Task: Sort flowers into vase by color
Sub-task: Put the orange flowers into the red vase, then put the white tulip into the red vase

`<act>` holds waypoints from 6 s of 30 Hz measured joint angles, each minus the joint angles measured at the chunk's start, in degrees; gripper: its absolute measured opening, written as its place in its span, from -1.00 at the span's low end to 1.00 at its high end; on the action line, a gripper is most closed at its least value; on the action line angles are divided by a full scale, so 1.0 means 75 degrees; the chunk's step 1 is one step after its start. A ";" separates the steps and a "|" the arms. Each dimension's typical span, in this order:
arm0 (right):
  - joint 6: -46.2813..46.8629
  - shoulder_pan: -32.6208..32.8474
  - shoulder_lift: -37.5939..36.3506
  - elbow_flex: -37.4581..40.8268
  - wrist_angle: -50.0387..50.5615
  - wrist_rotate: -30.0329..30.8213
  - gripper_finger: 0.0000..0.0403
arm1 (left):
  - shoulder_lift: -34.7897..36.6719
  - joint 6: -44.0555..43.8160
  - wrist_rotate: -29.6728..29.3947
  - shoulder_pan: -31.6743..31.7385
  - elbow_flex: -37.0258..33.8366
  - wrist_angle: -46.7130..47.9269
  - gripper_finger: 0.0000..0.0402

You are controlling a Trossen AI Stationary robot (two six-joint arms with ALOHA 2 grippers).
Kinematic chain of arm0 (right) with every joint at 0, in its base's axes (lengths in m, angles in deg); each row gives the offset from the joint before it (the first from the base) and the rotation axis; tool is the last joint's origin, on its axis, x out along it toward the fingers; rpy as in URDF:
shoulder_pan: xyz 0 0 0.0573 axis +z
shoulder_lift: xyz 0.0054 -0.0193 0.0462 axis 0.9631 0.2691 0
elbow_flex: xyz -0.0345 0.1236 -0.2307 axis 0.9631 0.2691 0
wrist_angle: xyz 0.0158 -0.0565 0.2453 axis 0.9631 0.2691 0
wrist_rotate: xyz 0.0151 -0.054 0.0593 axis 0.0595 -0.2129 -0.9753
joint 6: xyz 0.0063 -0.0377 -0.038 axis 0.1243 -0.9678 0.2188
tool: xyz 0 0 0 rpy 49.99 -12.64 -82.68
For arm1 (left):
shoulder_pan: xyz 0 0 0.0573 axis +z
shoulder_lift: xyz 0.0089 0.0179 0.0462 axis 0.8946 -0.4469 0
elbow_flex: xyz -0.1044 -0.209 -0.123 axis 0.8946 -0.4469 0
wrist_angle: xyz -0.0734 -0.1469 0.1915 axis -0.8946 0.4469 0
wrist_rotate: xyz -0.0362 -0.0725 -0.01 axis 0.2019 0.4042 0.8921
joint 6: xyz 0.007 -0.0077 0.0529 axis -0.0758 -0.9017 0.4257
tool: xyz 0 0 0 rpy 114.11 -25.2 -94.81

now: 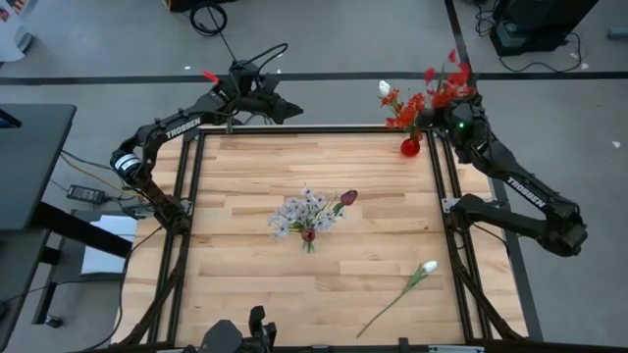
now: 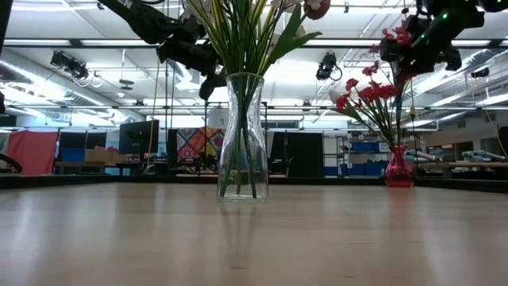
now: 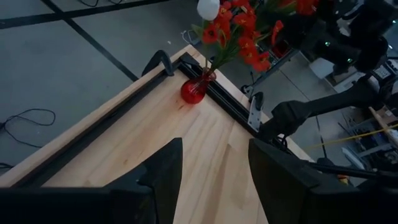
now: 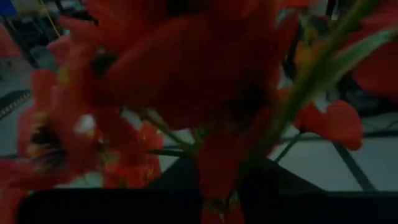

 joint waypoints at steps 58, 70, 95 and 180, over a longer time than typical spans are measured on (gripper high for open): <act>0.3450 0.0800 0.1043 -0.3153 0.5748 -0.5056 -0.18 | 0.0100 0.1218 -0.0137 0.0122 -0.0003 0.1652 -0.07; 0.6428 0.4201 0.2106 -0.3147 0.7161 -0.5446 -0.28 | 0.0178 0.2973 -0.0372 0.0274 -0.0003 0.3220 -0.07; 0.1695 1.0801 0.4731 -0.2354 0.6408 -0.5675 -0.36 | 0.1648 0.2776 -0.1905 -0.1420 0.0000 0.4035 -0.07; 1.0571 0.3656 0.2408 -0.0078 -0.2746 -0.8377 -0.88 | 0.2193 0.8360 -0.5172 -0.3527 -0.0003 0.2450 -0.07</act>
